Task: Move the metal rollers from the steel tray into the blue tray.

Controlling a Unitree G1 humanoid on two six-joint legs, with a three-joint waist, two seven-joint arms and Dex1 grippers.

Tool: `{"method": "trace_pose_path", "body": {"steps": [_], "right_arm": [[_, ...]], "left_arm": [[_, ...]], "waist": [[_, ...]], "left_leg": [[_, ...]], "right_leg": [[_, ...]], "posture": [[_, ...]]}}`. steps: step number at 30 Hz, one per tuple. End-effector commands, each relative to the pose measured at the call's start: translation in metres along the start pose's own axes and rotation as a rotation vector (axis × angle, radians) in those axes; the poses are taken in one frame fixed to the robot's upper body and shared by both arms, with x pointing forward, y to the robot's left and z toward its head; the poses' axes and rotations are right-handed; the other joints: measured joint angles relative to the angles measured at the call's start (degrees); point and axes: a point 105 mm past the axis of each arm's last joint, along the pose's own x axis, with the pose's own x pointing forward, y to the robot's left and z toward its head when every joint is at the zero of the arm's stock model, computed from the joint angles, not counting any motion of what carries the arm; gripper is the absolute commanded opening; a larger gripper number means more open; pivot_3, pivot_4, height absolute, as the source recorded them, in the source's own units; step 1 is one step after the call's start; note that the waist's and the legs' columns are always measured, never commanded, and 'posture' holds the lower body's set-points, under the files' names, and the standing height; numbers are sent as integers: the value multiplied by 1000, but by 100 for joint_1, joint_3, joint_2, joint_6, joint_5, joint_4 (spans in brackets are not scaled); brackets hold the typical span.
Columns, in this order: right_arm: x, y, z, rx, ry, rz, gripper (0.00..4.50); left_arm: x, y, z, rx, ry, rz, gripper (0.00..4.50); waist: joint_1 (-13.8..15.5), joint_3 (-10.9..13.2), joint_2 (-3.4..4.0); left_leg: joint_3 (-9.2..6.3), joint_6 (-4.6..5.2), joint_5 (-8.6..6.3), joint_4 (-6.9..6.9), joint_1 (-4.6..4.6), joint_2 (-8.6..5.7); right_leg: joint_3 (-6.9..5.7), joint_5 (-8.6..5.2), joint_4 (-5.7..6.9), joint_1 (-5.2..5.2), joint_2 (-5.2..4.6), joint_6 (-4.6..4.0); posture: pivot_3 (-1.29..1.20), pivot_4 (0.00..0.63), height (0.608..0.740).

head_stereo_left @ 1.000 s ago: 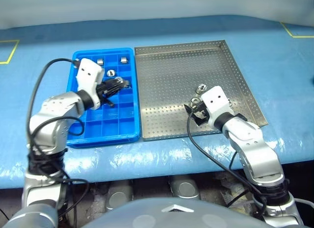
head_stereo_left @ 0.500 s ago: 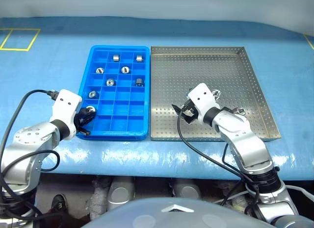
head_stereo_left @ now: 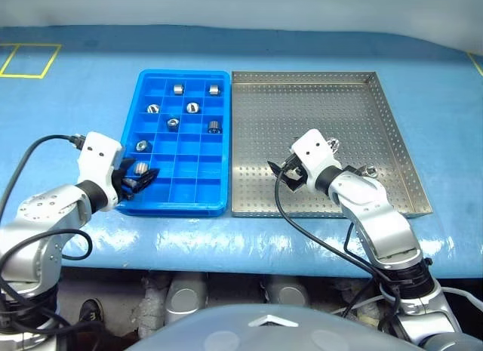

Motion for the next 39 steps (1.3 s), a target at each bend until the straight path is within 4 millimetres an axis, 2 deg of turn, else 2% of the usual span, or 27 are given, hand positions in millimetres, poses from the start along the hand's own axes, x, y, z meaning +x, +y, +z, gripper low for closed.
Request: {"method": "trace_pose_path", "body": {"steps": [1,12,15,17,19,22,27,30,35,39], "right_arm": [[-10,-11,11,-21,-40,-61,4500],[-14,-15,9,-10,-35,-100,4500],[-14,-21,6,-6,-19,-143,4500],[-14,-28,5,3,-7,-189,4500],[-16,-36,4,15,2,-244,4500],[-23,-39,2,7,18,-275,4500],[-42,-49,-4,11,44,-363,4500],[-53,-54,-8,12,69,-433,4500],[-75,-61,-14,17,111,-543,4500],[-88,-64,-17,28,126,-598,4500]], "left_arm": [[0,4,0,5,-1,7,3166],[20,-4,17,3,-79,-40,3166],[34,-31,38,-42,-204,-170,3166],[53,-58,51,-64,-264,-283,3166],[79,-86,56,-30,-259,-367,3166],[106,-116,60,25,-232,-452,3166],[135,-158,71,104,-222,-591,3166],[148,-178,70,145,-203,-644,3166],[168,-206,56,206,-138,-712,3166],[182,-214,44,247,-88,-697,3166]], "waist": [[-34,0,0],[-112,0,0],[-122,0,0],[-92,0,-2],[-69,-1,-1],[-146,-2,1],[-362,-4,5],[-485,-7,9],[-795,-12,19],[-1070,-14,22]], "left_leg": [[0,0,0,0,0,0],[0,0,0,1,0,0],[0,0,0,2,-1,-1],[-3,-1,1,8,-2,-5],[-6,-3,2,17,-2,-7],[-5,-2,1,26,-2,-12],[-2,-1,1,23,-8,-12],[-2,0,0,23,-13,-12],[6,4,-2,28,-18,-14],[7,5,-3,38,-23,-14]], "right_leg": [[0,0,0,0,0,0],[0,0,2,0,1,0],[0,2,1,0,1,-3],[-2,10,1,5,-1,-10],[-3,14,-1,12,0,-4],[3,21,-5,20,0,1],[8,20,-3,8,2,2],[9,15,-4,6,3,9],[21,5,-5,2,3,26],[23,4,-4,1,3,35]], "posture": [[-16,150,740],[-49,150,740],[-55,150,740],[-67,150,740],[-91,150,740],[-135,150,740],[-211,150,740],[-269,150,740],[-353,150,740],[-393,150,740]]}}
